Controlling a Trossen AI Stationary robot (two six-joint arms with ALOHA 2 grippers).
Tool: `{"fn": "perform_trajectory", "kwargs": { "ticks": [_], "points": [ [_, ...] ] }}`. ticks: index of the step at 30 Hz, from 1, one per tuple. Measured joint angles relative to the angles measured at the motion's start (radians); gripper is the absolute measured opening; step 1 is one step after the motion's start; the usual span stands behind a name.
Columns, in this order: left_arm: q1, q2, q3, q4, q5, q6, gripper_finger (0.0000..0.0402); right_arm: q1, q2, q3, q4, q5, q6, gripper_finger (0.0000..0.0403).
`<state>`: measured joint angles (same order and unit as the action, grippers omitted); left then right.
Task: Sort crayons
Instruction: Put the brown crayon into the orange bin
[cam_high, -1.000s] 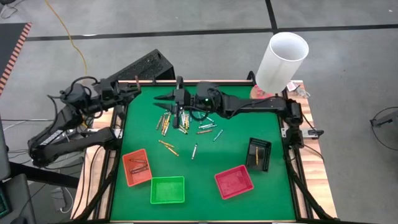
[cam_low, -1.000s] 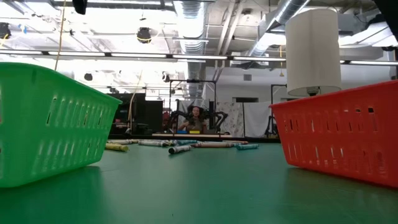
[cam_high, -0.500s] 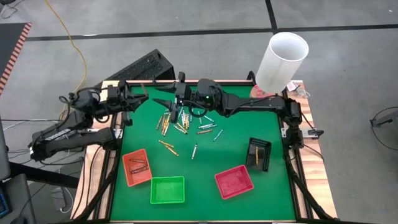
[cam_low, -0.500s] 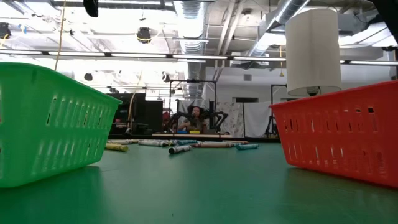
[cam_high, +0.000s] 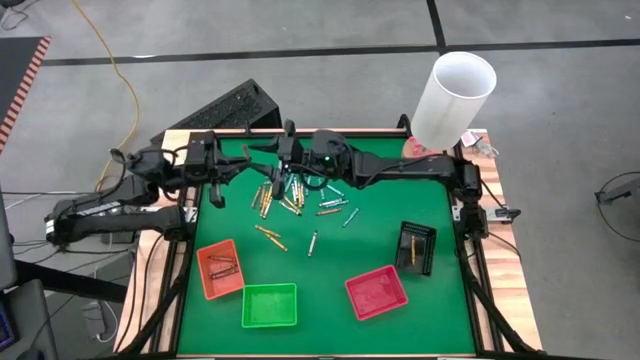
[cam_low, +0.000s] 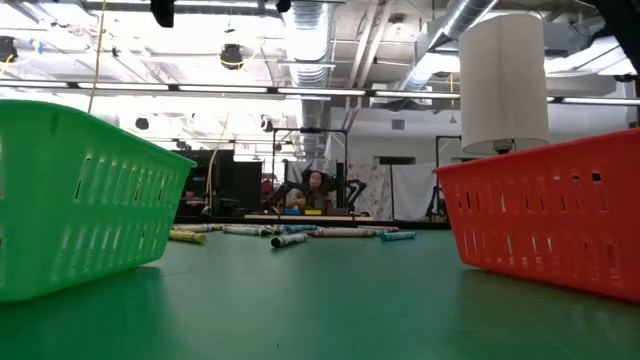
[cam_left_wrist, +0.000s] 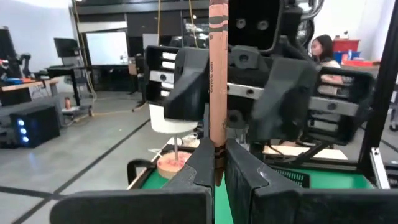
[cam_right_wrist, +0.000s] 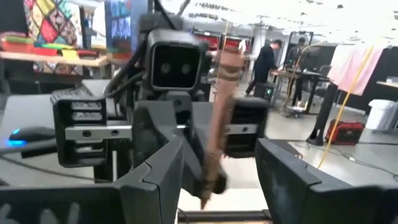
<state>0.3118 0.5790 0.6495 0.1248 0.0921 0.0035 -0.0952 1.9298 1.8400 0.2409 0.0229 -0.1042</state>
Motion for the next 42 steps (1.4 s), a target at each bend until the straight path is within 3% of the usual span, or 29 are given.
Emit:
{"fn": "perform_trajectory", "kwargs": {
  "ticks": [9,18,30,36,42],
  "points": [
    [-0.026,0.029,0.0,0.006,-0.026,0.023,0.0,0.003,0.017,0.0,-0.002,0.001,0.018,0.0182],
    [-0.027,-0.019,0.0,-0.018,-0.026,0.021,0.0,0.003,0.013,0.0,-0.012,0.001,0.017,0.0149],
    [-0.027,0.014,0.0,-0.042,-0.019,0.018,0.0,0.003,0.013,0.0,-0.042,0.002,-0.002,0.0092],
    [-0.026,0.014,0.0,-0.039,-0.02,0.02,0.0,0.003,0.013,0.0,-0.05,0.002,-0.01,0.0017],
    [-0.026,0.014,0.0,-0.039,-0.022,0.018,0.0001,0.003,0.013,0.0,-0.049,0.004,-0.016,0.0005]
  ]
}}
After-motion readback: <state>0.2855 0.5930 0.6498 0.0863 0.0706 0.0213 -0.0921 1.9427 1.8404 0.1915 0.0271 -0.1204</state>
